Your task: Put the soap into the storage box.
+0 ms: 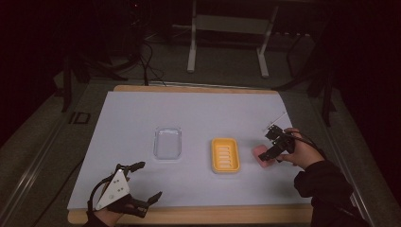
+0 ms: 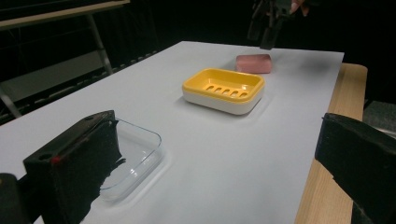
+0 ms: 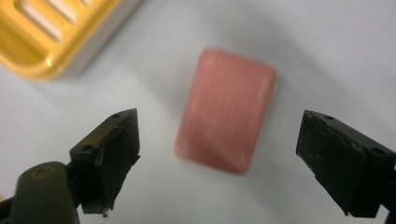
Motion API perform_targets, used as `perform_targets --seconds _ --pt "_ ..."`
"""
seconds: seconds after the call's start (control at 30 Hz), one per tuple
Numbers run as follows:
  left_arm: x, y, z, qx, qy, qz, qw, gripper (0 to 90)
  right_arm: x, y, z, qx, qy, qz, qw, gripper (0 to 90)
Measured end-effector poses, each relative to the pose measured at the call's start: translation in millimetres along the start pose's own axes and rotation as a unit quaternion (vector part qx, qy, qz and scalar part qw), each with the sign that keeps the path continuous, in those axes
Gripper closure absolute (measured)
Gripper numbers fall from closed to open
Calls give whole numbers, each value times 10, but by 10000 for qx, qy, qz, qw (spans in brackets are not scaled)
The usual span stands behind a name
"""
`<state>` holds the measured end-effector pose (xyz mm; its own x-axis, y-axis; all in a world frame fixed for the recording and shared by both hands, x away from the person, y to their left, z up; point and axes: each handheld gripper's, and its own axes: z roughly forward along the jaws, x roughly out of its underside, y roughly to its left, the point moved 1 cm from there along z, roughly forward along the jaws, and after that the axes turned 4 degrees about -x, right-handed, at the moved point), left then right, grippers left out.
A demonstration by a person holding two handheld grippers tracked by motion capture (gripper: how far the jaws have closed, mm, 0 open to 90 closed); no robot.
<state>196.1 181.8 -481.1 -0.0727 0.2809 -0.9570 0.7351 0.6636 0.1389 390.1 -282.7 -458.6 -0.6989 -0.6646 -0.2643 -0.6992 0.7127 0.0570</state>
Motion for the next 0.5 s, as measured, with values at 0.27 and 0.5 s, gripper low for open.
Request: perform_targets --seconds 0.27,0.5 --pt "0 -1 -2 4 -7 1 10000 6 -29 -34 63 163 -461 277 9984 146" --pt "0 -2 -2 7 -1 3 10000 6 -2 -74 201 149 -369 462 9981 152"
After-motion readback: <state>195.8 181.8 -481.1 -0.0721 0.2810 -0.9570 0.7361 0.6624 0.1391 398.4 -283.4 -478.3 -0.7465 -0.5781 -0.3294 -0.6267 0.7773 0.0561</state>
